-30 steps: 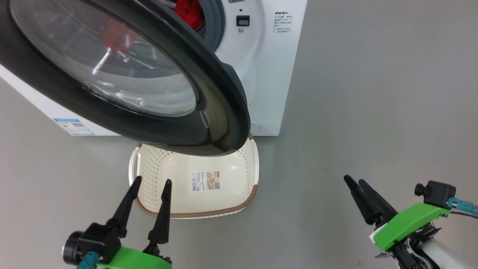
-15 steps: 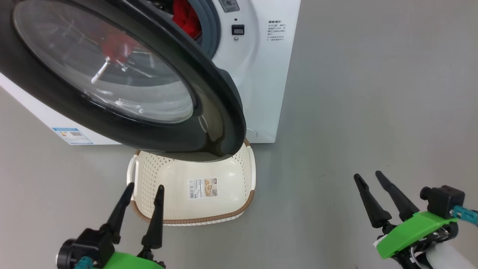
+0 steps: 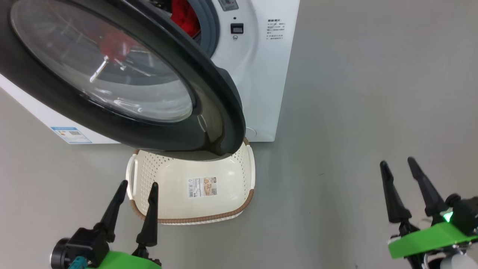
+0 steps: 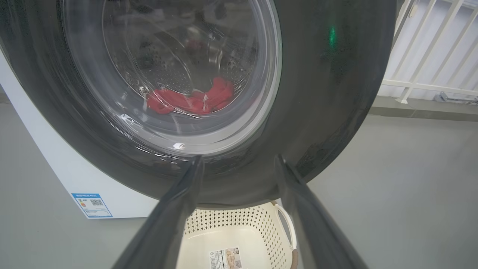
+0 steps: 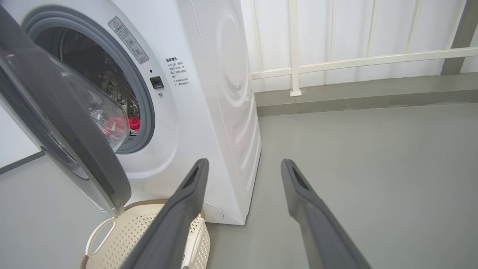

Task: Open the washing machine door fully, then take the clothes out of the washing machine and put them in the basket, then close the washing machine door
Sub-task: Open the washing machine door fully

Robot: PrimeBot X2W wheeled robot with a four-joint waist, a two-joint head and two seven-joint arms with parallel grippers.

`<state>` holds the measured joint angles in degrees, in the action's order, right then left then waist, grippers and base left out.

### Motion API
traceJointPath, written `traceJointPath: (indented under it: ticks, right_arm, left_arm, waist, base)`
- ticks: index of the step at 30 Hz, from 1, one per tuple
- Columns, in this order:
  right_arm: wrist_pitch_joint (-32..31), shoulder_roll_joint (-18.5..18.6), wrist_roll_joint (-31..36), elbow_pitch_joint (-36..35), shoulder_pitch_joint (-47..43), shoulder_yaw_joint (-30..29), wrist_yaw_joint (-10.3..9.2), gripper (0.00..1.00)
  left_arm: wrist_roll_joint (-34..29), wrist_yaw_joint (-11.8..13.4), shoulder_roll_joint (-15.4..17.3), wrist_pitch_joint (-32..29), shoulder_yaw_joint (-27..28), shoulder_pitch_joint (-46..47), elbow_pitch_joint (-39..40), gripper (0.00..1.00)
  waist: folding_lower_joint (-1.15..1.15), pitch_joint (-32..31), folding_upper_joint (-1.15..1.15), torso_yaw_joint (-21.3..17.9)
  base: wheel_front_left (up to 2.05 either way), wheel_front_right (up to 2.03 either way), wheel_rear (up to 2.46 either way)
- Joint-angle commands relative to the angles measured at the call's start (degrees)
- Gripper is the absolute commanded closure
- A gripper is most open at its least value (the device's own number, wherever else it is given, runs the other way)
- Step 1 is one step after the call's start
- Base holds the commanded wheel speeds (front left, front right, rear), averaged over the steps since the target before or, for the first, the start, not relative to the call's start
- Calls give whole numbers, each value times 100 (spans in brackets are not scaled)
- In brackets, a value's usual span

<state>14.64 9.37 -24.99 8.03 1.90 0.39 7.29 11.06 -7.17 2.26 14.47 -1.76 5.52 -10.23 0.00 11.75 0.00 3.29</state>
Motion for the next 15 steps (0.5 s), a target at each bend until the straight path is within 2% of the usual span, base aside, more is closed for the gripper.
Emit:
traceJointPath:
  ticks: [1,15]
  right_arm:
    - [35,25,57,-157,-93,67,20,0]
    - [36,-118,288,3,-234,-11,20,0]
  left_arm:
    - [-45,-32,62,52,206,13,169,0]
    - [-39,-32,62,52,207,55,177,0]
  waist:
    - [0,5,0,4]
    - [0,97,0,18]
  base:
    - [0,0,0]
    - [0,0,0]
